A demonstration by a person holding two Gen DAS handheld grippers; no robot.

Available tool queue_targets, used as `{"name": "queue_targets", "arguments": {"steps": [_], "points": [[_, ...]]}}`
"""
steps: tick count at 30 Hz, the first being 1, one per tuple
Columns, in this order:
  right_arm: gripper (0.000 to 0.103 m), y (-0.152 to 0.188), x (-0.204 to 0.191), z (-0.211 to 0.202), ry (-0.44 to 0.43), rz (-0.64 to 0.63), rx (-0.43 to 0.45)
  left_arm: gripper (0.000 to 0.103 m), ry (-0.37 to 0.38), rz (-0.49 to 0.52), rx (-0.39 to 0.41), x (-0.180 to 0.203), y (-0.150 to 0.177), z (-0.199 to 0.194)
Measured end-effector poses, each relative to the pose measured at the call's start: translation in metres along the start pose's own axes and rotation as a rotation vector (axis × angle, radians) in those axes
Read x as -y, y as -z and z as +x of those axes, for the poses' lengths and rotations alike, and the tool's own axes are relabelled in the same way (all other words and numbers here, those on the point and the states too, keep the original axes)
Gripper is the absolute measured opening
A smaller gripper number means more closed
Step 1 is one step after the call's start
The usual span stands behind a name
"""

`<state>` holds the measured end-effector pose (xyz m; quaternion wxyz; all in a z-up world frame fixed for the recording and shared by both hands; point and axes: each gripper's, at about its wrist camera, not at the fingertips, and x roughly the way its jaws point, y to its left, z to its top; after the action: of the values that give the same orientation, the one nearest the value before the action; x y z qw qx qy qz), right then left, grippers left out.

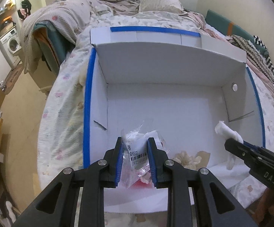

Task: Organize soft objects
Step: 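Carry the plastic bag and white cloth over the box with both grippers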

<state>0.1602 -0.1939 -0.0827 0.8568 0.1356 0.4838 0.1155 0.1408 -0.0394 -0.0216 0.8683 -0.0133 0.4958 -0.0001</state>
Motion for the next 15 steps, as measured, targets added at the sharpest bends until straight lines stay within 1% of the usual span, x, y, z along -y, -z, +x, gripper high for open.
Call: {"name": "queue_targets", "arguments": {"steps": [4,7,12,15], "points": [[0.034,-0.001,0.0,0.006,0.015,-0.011,-0.012,0.022,0.009,0.005,-0.025,0.002,0.004,0.015],[0.034,-0.002,0.001,0.013,0.03,-0.012,-0.034,0.022,0.037,-0.003,-0.048,-0.001,0.005,0.025],[0.034,-0.001,0.004,0.024,0.054,-0.008,-0.078,0.022,0.024,-0.015,-0.072,-0.007,0.006,0.034],[0.034,-0.001,0.005,0.026,0.052,-0.003,-0.077,0.022,0.017,-0.018,-0.08,-0.006,0.008,0.037]]}}
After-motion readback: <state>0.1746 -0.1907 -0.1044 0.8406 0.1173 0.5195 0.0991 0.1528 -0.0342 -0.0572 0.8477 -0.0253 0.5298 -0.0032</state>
